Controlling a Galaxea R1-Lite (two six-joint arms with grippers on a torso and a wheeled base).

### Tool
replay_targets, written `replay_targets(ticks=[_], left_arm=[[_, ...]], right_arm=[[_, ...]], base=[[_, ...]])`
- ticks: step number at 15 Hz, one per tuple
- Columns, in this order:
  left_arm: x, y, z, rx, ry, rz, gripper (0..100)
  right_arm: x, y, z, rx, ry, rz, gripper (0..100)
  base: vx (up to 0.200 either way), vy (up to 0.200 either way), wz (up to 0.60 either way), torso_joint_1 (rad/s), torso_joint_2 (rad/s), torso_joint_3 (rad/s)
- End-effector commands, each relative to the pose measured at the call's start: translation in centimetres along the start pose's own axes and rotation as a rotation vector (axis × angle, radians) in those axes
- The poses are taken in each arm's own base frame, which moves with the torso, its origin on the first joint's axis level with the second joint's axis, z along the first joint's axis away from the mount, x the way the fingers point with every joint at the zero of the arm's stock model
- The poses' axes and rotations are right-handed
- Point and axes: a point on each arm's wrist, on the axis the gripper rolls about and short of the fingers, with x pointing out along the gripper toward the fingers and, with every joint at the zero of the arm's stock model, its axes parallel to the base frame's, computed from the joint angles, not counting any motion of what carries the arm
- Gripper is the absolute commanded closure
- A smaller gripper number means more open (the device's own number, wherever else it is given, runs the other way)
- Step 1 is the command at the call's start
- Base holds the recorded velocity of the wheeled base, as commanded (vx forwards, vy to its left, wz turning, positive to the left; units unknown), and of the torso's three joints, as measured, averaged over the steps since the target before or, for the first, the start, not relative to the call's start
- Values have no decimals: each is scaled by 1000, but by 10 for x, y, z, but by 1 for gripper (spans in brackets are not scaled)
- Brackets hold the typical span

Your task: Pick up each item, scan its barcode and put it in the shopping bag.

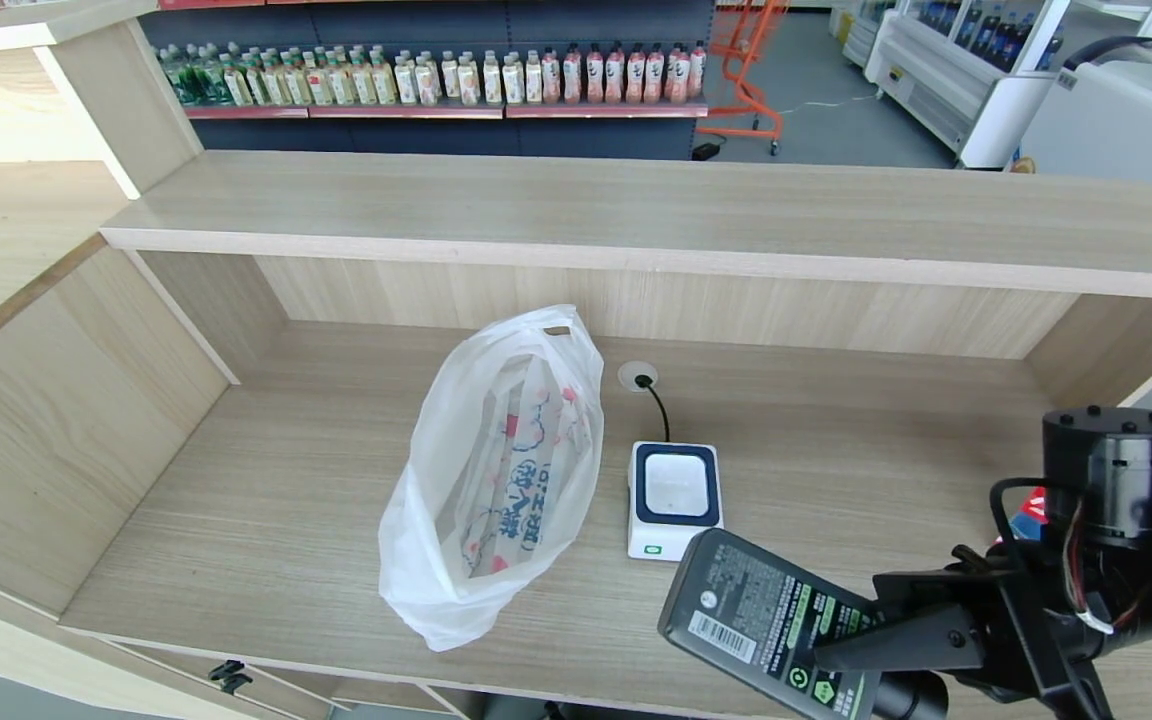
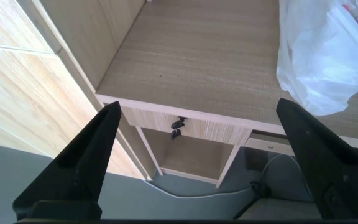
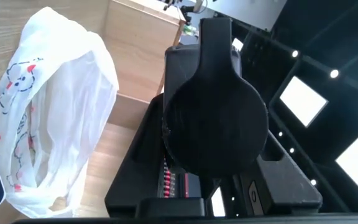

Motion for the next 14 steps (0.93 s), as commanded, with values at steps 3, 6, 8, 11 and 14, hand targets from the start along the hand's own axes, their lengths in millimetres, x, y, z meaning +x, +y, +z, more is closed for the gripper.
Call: replay_targets(ticks=[3, 6, 8, 11, 14], left_arm=[[0, 0, 0, 0, 0, 1, 0], [0, 0, 0, 0, 0, 1, 0], [0, 0, 0, 0, 0, 1, 0], [0, 0, 0, 0, 0, 1, 0], [0, 0, 0, 0, 0, 1, 0]], right_arm=[[-1, -5, 0, -14, 3, -3, 100], [-2, -9, 0, -24, 6, -5, 100], [-2, -11, 2, -28, 6, -6, 100], [-6, -34, -11, 17, 28, -22, 100], [-31, -60, -13, 513, 234, 59, 100]], base=[[0, 0, 0, 0, 0, 0], [0, 0, 0, 0, 0, 0], [0, 0, 0, 0, 0, 0], [0, 0, 0, 0, 0, 0], [0, 0, 0, 0, 0, 0]])
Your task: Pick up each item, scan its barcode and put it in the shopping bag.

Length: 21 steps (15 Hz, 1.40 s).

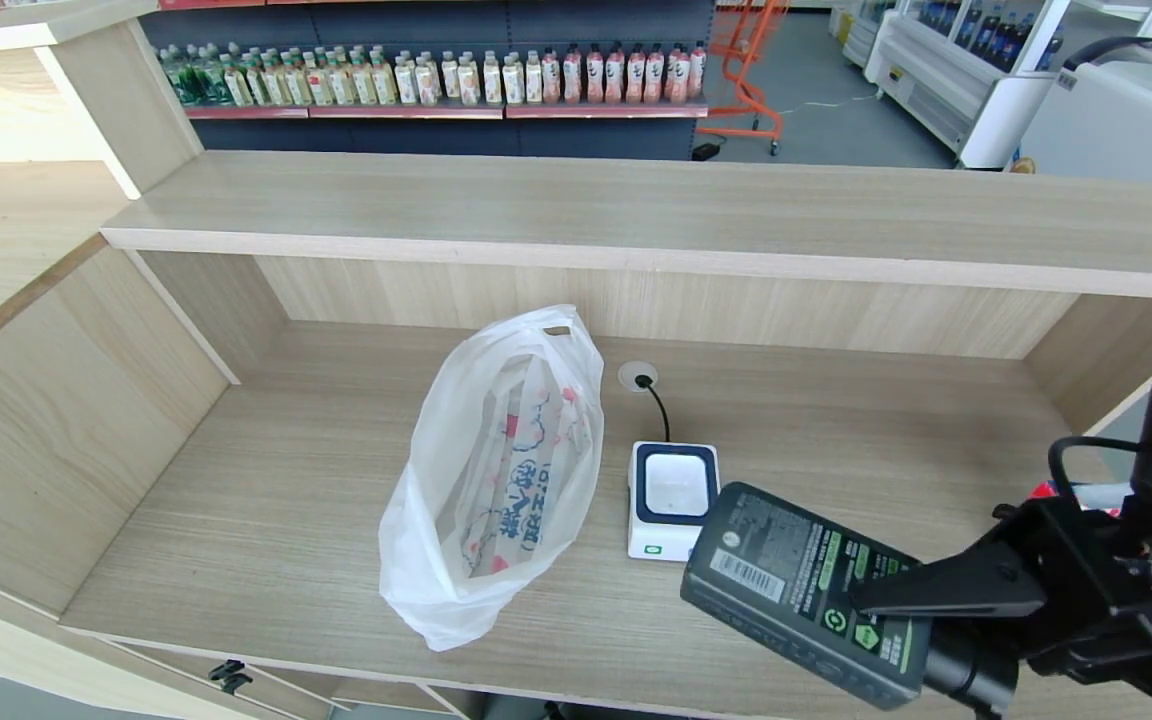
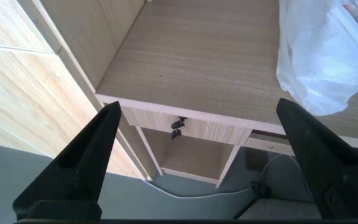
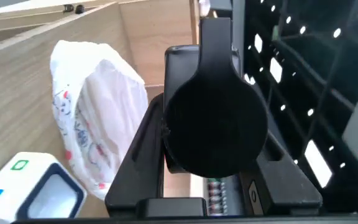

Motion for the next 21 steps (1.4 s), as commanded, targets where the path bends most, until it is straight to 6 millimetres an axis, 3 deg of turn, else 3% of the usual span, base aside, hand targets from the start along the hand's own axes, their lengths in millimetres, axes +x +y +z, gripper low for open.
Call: replay_targets(ticks=[1, 3, 8, 11, 14, 15, 18, 21], left_arm=[[0, 0, 0, 0, 0, 1, 0], [0, 0, 0, 0, 0, 1, 0], [0, 0, 0, 0, 0, 1, 0], [0, 0, 0, 0, 0, 1, 0], [0, 0, 0, 0, 0, 1, 0], [0, 0, 0, 0, 0, 1, 0], [0, 0, 0, 0, 0, 1, 0], [0, 0, 0, 0, 0, 1, 0]], right_arm=[[-36, -23, 4, 243, 293, 27, 100], [-56, -24, 3, 563, 644, 1, 100], [-63, -18, 8, 1214, 916, -235, 100], [-48, -5, -11, 1656, 888, -390, 100], [-33, 8, -22, 1964, 841, -466, 100], [-21, 13, -29, 2143, 832, -532, 100], [4, 31, -51, 2354, 892, -636, 100], [17, 49, -65, 2374, 960, -630, 100]], base=[[0, 0, 0, 0, 0, 0], [0, 0, 0, 0, 0, 0], [0, 0, 0, 0, 0, 0], [0, 0, 0, 0, 0, 0], [0, 0, 0, 0, 0, 0], [0, 0, 0, 0, 0, 0], [0, 0, 0, 0, 0, 0], [0, 0, 0, 0, 0, 0]])
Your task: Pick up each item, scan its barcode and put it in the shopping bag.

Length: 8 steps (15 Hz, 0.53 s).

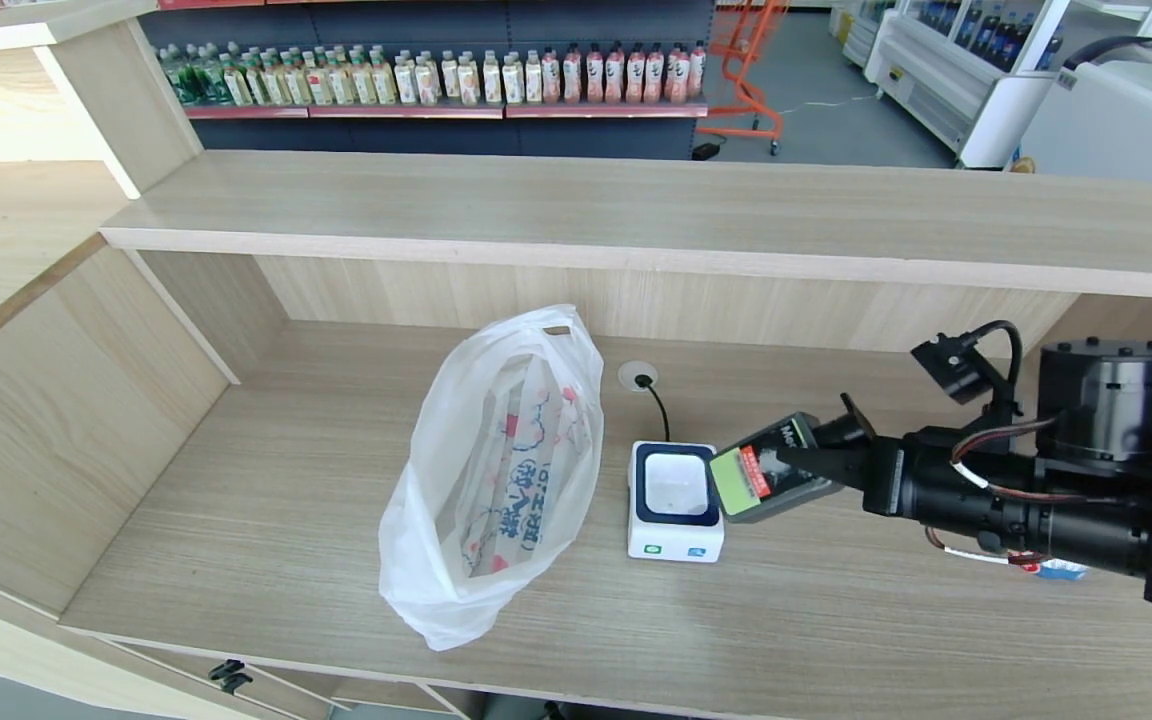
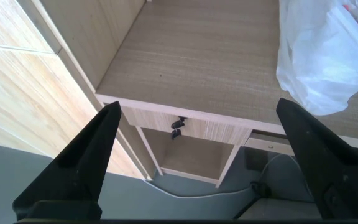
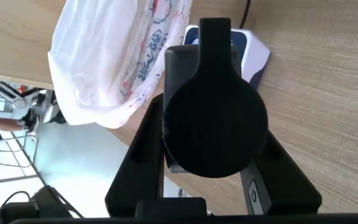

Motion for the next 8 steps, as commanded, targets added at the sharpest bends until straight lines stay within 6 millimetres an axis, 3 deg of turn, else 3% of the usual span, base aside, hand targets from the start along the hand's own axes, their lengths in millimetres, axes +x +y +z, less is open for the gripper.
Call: replay_targets(ticks=[1, 8], left_arm=[[0, 0, 0, 0, 0, 1, 0], [0, 0, 0, 0, 0, 1, 0]], right_arm=[[29, -7, -9, 16, 58, -26, 100], [52, 3, -16, -6, 81, -15, 100]], base=[[0, 0, 0, 0, 0, 0], [0, 0, 0, 0, 0, 0]])
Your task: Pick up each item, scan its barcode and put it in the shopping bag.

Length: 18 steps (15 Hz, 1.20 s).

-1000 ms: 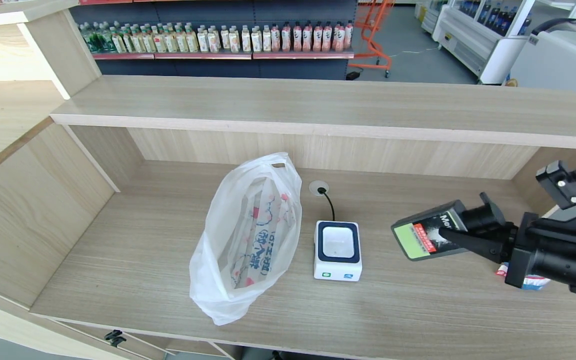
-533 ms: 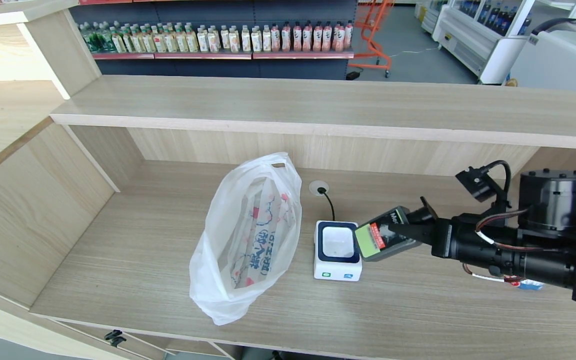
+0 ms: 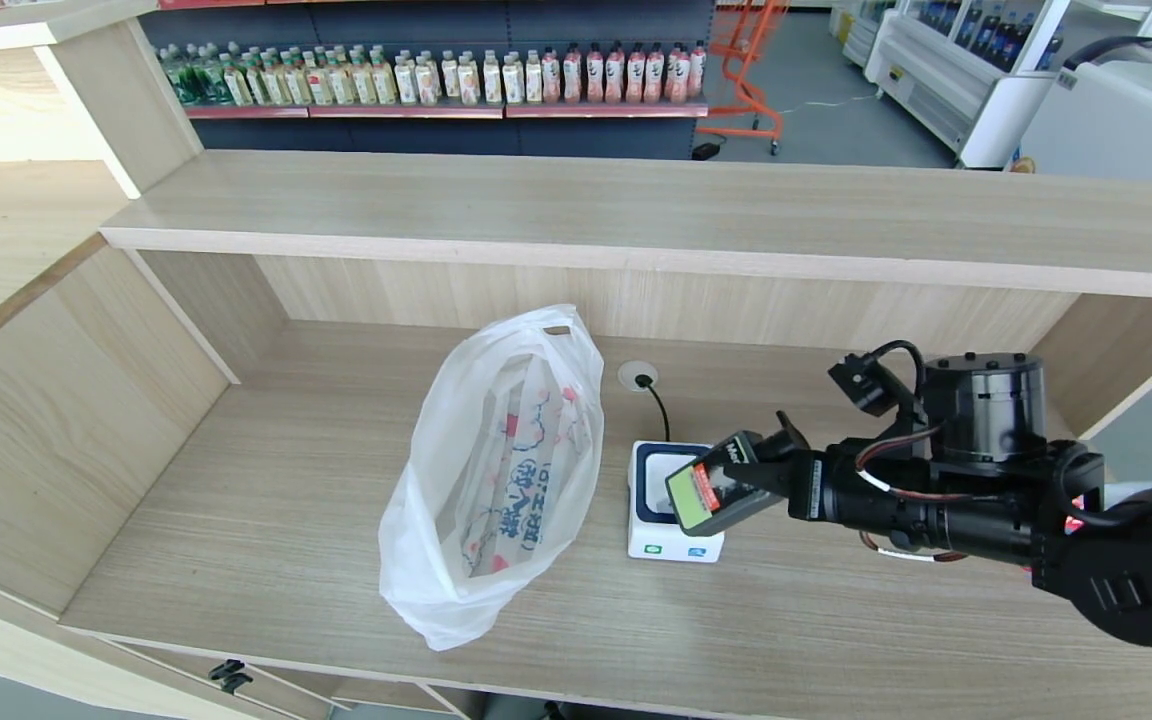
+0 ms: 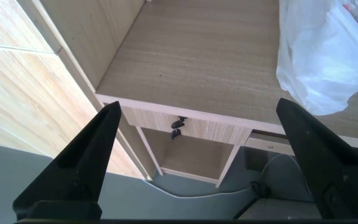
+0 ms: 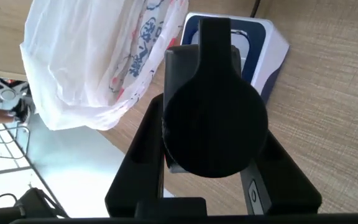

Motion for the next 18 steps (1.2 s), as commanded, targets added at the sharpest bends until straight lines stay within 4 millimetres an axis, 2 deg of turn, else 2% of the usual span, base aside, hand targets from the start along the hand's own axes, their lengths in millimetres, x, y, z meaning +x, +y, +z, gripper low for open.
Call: replay_targets(ticks=[1, 8, 10, 12, 14, 16, 17, 18], left_arm=[[0, 0, 0, 0, 0, 0, 0], [0, 0, 0, 0, 0, 0, 0], [0, 0, 0, 0, 0, 0, 0], [0, 0, 0, 0, 0, 0, 0], [0, 0, 0, 0, 0, 0, 0], [0, 0, 0, 0, 0, 0, 0], [0, 0, 0, 0, 0, 0, 0], [0, 0, 0, 0, 0, 0, 0]], right_arm=[[11, 0, -2, -5, 5, -3, 100], [28, -3, -5, -9, 0, -16, 100], [24, 1, -1, -3, -18, -6, 100], [-9, 34, 27, 71, -140, 88, 100], [-49, 54, 43, -92, -244, 122, 100], [-75, 44, 34, -364, -250, 36, 100], [-80, 33, 28, -450, -236, -10, 100], [-82, 30, 22, -451, -222, -21, 100]], base=[[0, 0, 0, 0, 0, 0], [0, 0, 0, 0, 0, 0], [0, 0, 0, 0, 0, 0], [0, 0, 0, 0, 0, 0], [0, 0, 0, 0, 0, 0], [0, 0, 0, 0, 0, 0], [0, 0, 0, 0, 0, 0], [0, 0, 0, 0, 0, 0]])
